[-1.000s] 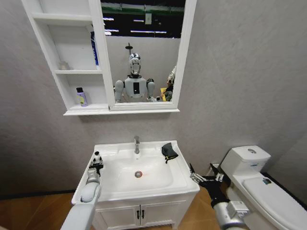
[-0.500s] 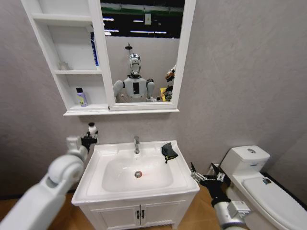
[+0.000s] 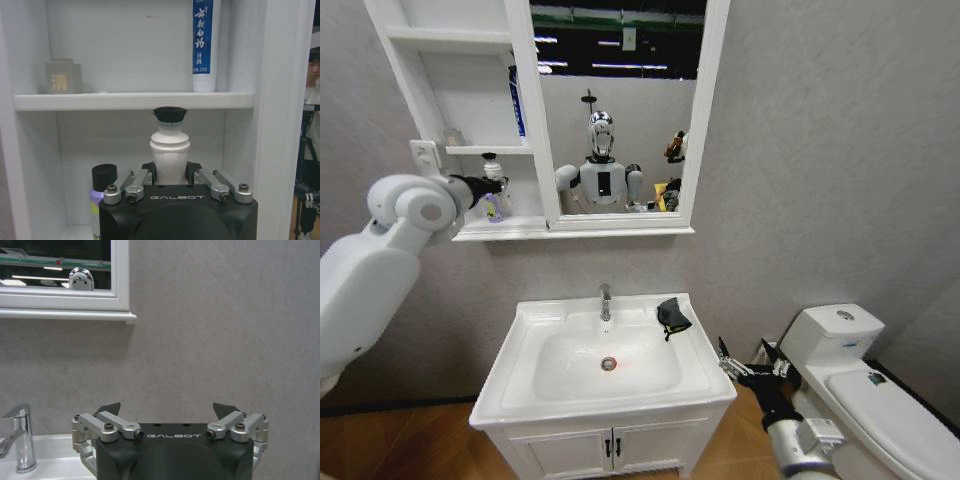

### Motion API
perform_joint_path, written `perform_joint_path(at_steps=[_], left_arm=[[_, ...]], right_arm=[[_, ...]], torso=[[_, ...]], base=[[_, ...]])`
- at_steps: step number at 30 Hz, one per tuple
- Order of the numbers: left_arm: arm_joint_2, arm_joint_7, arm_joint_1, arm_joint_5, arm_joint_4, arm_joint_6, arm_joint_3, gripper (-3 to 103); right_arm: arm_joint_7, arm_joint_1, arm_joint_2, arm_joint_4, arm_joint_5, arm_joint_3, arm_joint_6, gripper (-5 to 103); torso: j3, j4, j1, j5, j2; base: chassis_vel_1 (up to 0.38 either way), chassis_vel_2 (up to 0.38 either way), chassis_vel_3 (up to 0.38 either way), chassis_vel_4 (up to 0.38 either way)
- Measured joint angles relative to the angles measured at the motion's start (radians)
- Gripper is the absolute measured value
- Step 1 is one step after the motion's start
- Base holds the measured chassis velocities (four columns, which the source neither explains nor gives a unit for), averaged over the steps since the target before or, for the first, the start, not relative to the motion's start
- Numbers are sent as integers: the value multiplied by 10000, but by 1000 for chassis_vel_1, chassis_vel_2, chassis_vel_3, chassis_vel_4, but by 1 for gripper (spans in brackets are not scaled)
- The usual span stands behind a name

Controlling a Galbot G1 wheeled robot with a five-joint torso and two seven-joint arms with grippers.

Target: Move facial cleanser and shampoo from washbasin to cabinet, then wipe washbasin with towel.

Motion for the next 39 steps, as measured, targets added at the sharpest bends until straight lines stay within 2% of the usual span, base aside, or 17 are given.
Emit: perform_joint_path(at_steps=[3,7,11,16,17,19,21,22,25,26,28,29,31,32,35,39], left_arm=[[-182,100,-92,93,252,-1,111,30],[-875,336,-210,693,1170,-20,339,30],[-1154,472,-232,962,1673,-32,359,30],[-1376,527,-263,1227,2090,-50,361,30],[-1391,581,-238,1290,2145,-53,348,28],[-1393,653,-184,1346,2161,-55,314,32],[-1393,786,-85,1441,2178,-61,251,42],[-1393,786,-85,1441,2178,-61,251,42],[-1426,966,-29,1652,2289,-161,183,58],[-1426,966,-29,1652,2289,-161,183,58],[-1458,991,100,1777,2218,-285,15,70],[-1458,991,100,1777,2218,-285,15,70],[-1352,928,392,1836,1836,-355,-220,80],[-1352,928,392,1836,1836,-355,-220,80],[-1061,729,866,1920,1166,-554,-600,96],[-810,649,1417,2144,559,-728,-1011,100]], right_arm=[[3,-40,2,-29,13,44,47,100],[97,-35,26,-48,49,48,92,100],[118,-51,39,-6,77,54,98,100],[126,-43,21,-12,90,88,109,100],[126,-43,21,-8,95,92,109,100],[126,-43,19,-4,97,93,108,100],[127,-20,17,-3,98,97,105,100],[127,-20,17,-3,98,97,105,100],[130,-17,17,23,88,97,85,100],[130,-17,17,23,88,97,85,100],[145,-44,14,87,59,97,75,100],[145,-44,14,87,59,97,75,100],[158,-78,15,186,44,117,47,100],[158,-78,15,186,44,117,47,100],[189,-81,9,297,16,133,-40,100],[217,-71,14,370,-58,61,-94,100]], torso=[[0,1,0,1,0],[1,-3,0,3,0],[1,3,0,1,0],[0,-1,-1,2,0],[0,-1,-1,2,-1],[0,0,-1,2,0],[-1,1,-2,1,-1],[-1,1,-2,1,-1],[-1,1,-2,2,0],[-1,1,-2,2,0],[-1,-1,-2,3,0],[-1,-1,-2,3,0],[-1,-3,-2,2,-1],[-1,-3,-2,2,-1],[-2,0,-3,2,0],[-3,0,-2,3,0]], base=[[0,0,0,0],[0,0,0,0],[0,0,0,0],[0,0,0,0],[0,0,0,0],[0,0,0,0],[0,0,0,0],[0,0,0,0],[0,0,0,0],[0,0,0,0],[0,0,0,0],[0,0,0,0],[0,0,0,0],[0,0,0,0],[0,0,0,0],[0,0,0,0]])
